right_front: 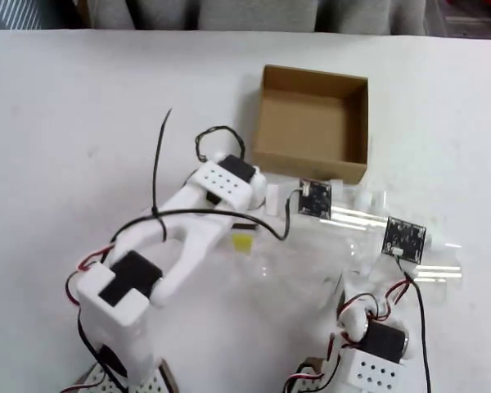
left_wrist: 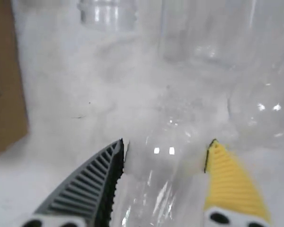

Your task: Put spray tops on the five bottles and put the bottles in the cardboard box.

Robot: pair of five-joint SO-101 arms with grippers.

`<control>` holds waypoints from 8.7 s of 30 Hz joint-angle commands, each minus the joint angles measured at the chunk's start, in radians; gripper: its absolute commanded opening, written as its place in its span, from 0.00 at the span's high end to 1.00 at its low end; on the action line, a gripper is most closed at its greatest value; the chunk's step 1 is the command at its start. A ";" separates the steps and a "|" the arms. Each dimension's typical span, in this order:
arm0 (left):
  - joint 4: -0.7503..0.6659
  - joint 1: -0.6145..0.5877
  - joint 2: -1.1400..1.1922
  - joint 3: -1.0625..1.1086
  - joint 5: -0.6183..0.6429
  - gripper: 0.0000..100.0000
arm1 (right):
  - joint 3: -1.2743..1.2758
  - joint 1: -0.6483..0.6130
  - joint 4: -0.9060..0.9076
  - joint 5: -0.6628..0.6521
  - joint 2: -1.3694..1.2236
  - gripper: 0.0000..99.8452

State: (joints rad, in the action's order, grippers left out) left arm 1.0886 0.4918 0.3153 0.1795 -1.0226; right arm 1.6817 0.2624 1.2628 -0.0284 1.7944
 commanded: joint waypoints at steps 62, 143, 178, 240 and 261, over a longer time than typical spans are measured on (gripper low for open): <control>0.206 -0.384 -0.120 -0.133 0.713 0.62 | 0.008 -0.010 0.005 -0.008 0.007 0.98; 0.129 -0.437 0.041 -0.175 0.637 0.59 | 0.008 -0.012 0.005 -0.008 0.007 0.98; 0.060 -0.427 0.073 -0.135 0.684 0.88 | 0.008 -0.012 0.005 -0.008 0.007 0.98; 0.272 -0.579 0.010 -0.164 0.680 0.59 | 0.008 -0.012 0.005 -0.008 0.007 0.98; 0.290 -0.550 0.148 -0.279 0.660 0.58 | 0.008 -0.012 0.005 -0.008 0.007 0.98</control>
State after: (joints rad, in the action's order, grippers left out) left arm 1.3510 -0.0713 0.4565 -0.0292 -0.3475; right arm 1.6817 0.2532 1.2628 -0.0284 1.7960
